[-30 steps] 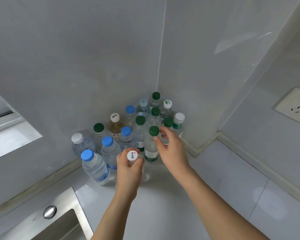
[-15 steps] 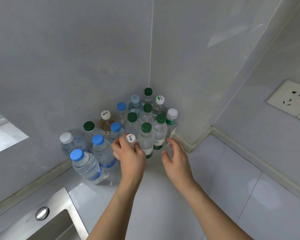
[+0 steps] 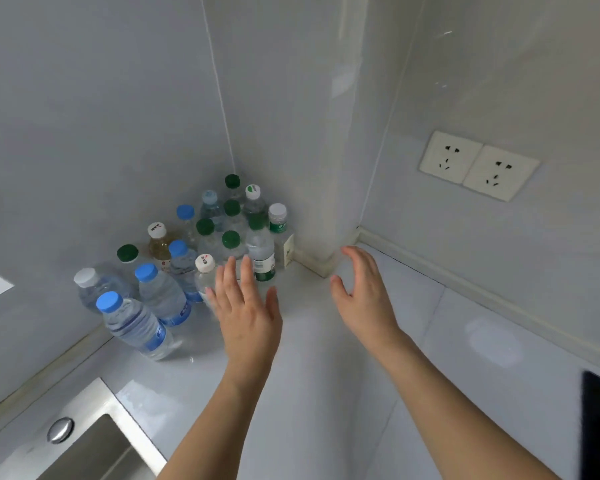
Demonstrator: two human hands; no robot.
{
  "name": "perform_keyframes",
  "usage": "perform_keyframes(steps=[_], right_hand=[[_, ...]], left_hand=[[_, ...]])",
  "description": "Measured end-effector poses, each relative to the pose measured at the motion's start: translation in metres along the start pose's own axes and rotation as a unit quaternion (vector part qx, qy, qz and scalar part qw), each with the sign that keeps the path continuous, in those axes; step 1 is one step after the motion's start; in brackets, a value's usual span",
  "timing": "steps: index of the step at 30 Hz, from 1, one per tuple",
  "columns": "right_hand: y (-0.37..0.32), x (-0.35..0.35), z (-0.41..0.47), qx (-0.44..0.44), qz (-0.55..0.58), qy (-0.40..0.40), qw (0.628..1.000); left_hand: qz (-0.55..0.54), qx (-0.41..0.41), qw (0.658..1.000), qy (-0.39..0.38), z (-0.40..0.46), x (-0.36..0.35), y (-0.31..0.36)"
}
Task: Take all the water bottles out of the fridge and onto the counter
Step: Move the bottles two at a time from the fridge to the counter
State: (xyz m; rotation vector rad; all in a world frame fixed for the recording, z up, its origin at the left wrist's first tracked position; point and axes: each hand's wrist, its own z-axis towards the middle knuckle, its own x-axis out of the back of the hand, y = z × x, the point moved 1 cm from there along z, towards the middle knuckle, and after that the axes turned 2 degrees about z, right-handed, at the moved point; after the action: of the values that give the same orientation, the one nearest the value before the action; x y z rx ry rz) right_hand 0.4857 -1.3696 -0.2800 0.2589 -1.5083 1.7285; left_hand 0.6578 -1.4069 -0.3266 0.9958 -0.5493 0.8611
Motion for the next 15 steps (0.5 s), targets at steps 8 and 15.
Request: perform_keyframes(steps=[8, 15], right_hand=[[0.058, 0.097, -0.055, -0.080, -0.067, 0.053, 0.993], [0.091, 0.199, -0.125, -0.150, -0.095, 0.119, 0.977]], left_hand=[[-0.033, -0.176, 0.978, -0.109, -0.031, -0.053, 0.102], [-0.078, -0.295, 0.941, -0.146, -0.080, -0.064, 0.213]])
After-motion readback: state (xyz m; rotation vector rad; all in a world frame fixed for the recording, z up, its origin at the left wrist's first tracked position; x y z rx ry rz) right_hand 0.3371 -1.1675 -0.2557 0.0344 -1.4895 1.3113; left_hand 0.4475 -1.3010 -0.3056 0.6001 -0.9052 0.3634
